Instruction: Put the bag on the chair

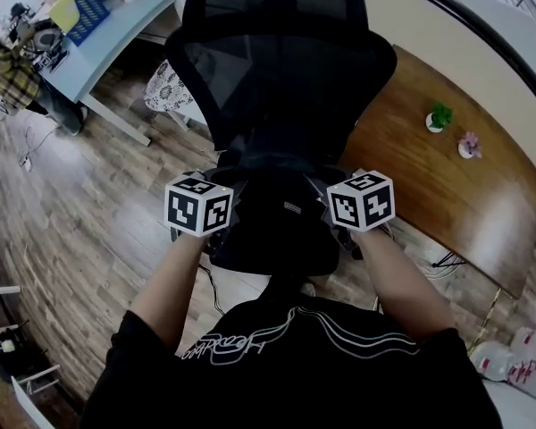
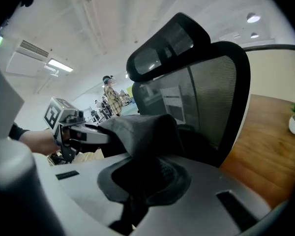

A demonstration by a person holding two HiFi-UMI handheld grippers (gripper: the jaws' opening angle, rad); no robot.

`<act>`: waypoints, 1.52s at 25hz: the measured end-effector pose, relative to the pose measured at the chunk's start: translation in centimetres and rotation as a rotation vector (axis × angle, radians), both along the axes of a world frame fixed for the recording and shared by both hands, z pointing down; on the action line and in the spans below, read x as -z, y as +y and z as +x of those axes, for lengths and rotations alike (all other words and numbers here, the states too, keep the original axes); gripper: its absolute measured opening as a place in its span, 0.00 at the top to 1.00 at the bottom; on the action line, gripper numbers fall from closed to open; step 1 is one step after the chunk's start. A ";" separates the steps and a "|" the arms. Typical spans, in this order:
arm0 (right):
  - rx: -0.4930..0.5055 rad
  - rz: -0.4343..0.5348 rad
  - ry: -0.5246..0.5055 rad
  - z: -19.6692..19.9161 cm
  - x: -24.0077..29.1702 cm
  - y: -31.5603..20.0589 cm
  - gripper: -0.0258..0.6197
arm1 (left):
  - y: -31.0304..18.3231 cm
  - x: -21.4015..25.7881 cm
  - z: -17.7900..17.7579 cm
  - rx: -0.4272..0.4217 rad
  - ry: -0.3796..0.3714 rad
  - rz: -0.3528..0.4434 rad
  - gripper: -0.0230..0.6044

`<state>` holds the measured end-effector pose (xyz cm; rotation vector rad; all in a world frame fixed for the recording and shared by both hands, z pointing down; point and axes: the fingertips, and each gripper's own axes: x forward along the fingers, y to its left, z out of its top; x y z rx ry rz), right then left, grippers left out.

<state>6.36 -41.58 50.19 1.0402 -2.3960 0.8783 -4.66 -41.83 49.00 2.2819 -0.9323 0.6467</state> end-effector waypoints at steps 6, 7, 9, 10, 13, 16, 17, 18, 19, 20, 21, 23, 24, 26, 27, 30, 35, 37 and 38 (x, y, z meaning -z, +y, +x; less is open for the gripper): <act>0.009 -0.094 0.063 -0.2 -4.8 -1.0 0.92 | -1.3 -4.8 -0.3 -0.010 -0.033 -0.061 0.90; 0.008 -0.102 0.059 -0.4 -5.3 -1.1 0.92 | -1.3 -5.3 -0.4 -0.011 -0.034 -0.064 0.90; 0.003 -0.114 0.049 -0.7 -6.0 -1.2 0.92 | -1.5 -6.1 -0.7 -0.015 -0.031 -0.070 0.90; 0.002 -0.120 0.048 -0.8 -6.3 -1.3 0.92 | -1.7 -6.5 -0.7 -0.021 -0.028 -0.074 0.90; -0.004 -0.132 0.055 -1.0 -7.2 -1.7 0.93 | -2.1 -7.4 -0.8 -0.048 -0.010 -0.074 0.90; 0.004 -0.116 0.109 -1.3 -7.8 -2.1 0.93 | -2.7 -8.1 -1.0 -0.044 0.002 -0.069 0.90; 0.012 -0.110 0.136 -1.4 -8.1 -2.2 0.92 | -2.8 -8.5 -1.0 -0.033 0.004 -0.074 0.90; 0.017 -0.109 0.158 -1.4 -8.4 -2.2 0.92 | -2.9 -8.9 -1.1 -0.021 0.006 -0.081 0.90; 0.017 -0.110 0.172 -1.5 -8.6 -2.3 0.92 | -2.9 -9.2 -1.1 -0.012 0.006 -0.083 0.90; 0.013 -0.115 0.180 -1.5 -8.9 -2.4 0.92 | -2.9 -9.3 -1.2 -0.009 0.004 -0.078 0.90; 0.007 -0.121 0.185 -1.5 -9.0 -2.5 0.91 | -3.0 -9.4 -1.1 -0.014 0.002 -0.068 0.90; -0.001 -0.139 0.192 -1.3 -9.5 -2.6 0.87 | -3.0 -9.5 -1.2 -0.028 0.003 -0.048 0.90; -0.003 -0.151 0.192 -1.3 -9.7 -2.5 0.83 | -2.9 -9.7 -1.3 -0.029 0.008 -0.049 0.89; -0.009 -0.168 0.177 -1.2 -10.0 -2.2 0.78 | -2.8 -10.3 -1.7 -0.014 0.017 -0.076 0.77; -0.012 -0.169 0.165 -1.3 -9.9 -2.0 0.75 | -2.7 -10.6 -2.0 -0.005 0.018 -0.092 0.70; -0.016 -0.155 0.130 -1.5 -9.2 -1.5 0.61 | -2.4 -11.1 -3.4 0.026 0.019 -0.106 0.52; -0.026 -0.119 0.073 -0.7 -7.9 0.1 0.48 | -0.9 -10.9 -5.2 0.116 0.089 -0.118 0.44; -0.034 -0.100 0.042 -0.3 -7.0 0.8 0.48 | 0.2 -10.6 -5.7 0.142 0.108 -0.125 0.43; -0.042 -0.084 0.021 -0.1 -6.2 1.0 0.49 | 0.7 -10.3 -6.0 0.158 0.114 -0.131 0.44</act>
